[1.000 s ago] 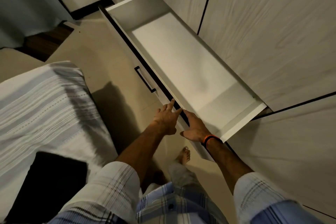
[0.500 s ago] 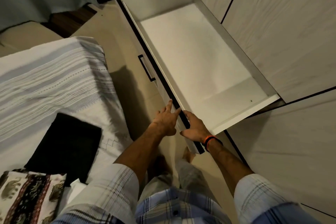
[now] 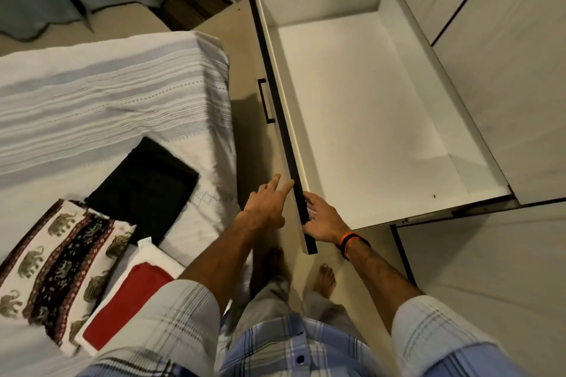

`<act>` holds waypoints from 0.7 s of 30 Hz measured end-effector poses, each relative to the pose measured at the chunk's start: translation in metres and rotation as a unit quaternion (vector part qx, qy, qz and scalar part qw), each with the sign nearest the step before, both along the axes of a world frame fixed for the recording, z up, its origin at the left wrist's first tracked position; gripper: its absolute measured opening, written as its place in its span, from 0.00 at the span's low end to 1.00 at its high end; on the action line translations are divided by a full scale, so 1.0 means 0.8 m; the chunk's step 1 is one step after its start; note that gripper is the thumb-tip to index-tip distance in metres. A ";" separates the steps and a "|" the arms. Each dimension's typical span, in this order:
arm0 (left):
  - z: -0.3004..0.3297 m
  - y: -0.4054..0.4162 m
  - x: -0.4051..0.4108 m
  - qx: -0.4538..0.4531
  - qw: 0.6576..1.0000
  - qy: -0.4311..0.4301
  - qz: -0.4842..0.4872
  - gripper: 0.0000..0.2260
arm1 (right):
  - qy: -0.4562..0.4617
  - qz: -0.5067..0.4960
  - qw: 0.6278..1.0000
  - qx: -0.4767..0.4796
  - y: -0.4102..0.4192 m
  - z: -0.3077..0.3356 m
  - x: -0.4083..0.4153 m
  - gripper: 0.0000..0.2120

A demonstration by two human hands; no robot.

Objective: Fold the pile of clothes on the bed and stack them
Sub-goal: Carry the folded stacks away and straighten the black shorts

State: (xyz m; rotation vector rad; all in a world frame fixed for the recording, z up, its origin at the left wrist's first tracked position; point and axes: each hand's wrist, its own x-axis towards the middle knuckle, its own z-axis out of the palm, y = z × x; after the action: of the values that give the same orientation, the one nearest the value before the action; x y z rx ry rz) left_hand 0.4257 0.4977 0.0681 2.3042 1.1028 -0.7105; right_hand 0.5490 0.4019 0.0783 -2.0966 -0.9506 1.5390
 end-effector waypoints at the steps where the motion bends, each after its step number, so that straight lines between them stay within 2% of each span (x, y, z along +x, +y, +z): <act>1: -0.001 -0.006 -0.003 -0.002 1.000 0.005 0.007 0.44 | 0.006 0.009 1.000 -0.005 0.000 0.002 0.003 0.40; 6: 0.001 -0.027 -0.007 -0.044 0.999 -0.009 0.028 0.44 | 0.013 0.030 0.999 -0.012 0.000 0.001 0.007 0.43; 10: 0.004 -0.035 0.008 -0.055 0.997 -0.035 0.034 0.42 | 0.014 0.048 0.999 0.002 -0.005 -0.002 0.008 0.40; 16: 0.010 -0.038 0.021 -0.061 0.995 -0.047 0.063 0.42 | 0.016 0.081 0.997 0.008 0.000 -0.003 0.019 0.41; 21: 0.023 -0.033 0.007 -0.049 0.987 -0.070 0.134 0.40 | -0.070 0.089 0.990 0.079 0.015 0.007 0.024 0.37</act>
State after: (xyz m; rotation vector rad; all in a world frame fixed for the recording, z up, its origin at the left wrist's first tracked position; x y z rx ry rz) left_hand 0.4310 0.4714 0.0866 2.0377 1.2508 -0.4802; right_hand 0.5682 0.4140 0.0837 -2.0763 -1.2961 1.3607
